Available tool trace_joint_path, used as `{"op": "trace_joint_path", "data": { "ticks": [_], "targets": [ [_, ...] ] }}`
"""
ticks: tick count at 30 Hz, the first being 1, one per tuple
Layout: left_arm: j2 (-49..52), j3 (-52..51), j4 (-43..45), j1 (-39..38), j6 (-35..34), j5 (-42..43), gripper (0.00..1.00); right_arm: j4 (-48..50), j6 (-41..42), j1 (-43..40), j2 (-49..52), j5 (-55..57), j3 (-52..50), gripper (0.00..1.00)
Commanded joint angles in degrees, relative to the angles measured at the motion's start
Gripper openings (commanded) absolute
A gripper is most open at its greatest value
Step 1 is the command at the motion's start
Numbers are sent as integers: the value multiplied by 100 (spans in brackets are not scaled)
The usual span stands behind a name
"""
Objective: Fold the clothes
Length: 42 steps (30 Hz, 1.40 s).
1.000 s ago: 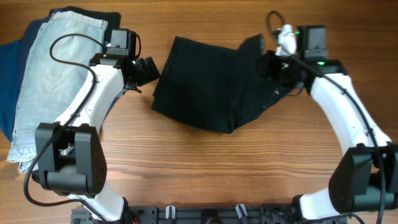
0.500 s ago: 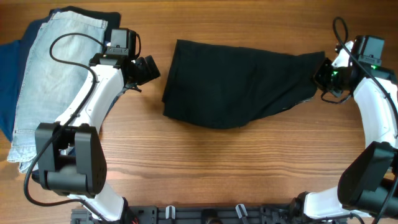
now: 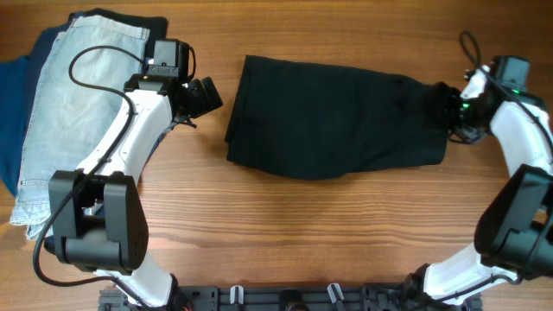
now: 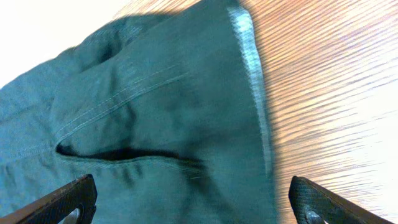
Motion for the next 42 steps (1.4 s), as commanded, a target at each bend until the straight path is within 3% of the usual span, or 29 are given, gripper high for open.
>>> {"op": "trace_joint_path", "data": {
  "ticks": [1,10,18,31,42],
  "targets": [
    [81,-4,-4,9,-55,72,100,-20,-743,-612,50,-308,92,100],
    [81,-4,0,9,-55,70,100,116,-1987,-866,590,-1261,83,95],
    [81,-4,0,9,-55,68,100,417,-2081,-868,1405,-1821,83,94],
    [81,-4,-4,9,-50,-153,100,1827,-420,-868,1646,-1790,83,97],
    [81,-4,-66,9,-57,-85,100,2017,-428,-645,2345,-1803,76,96]
  ]
}}
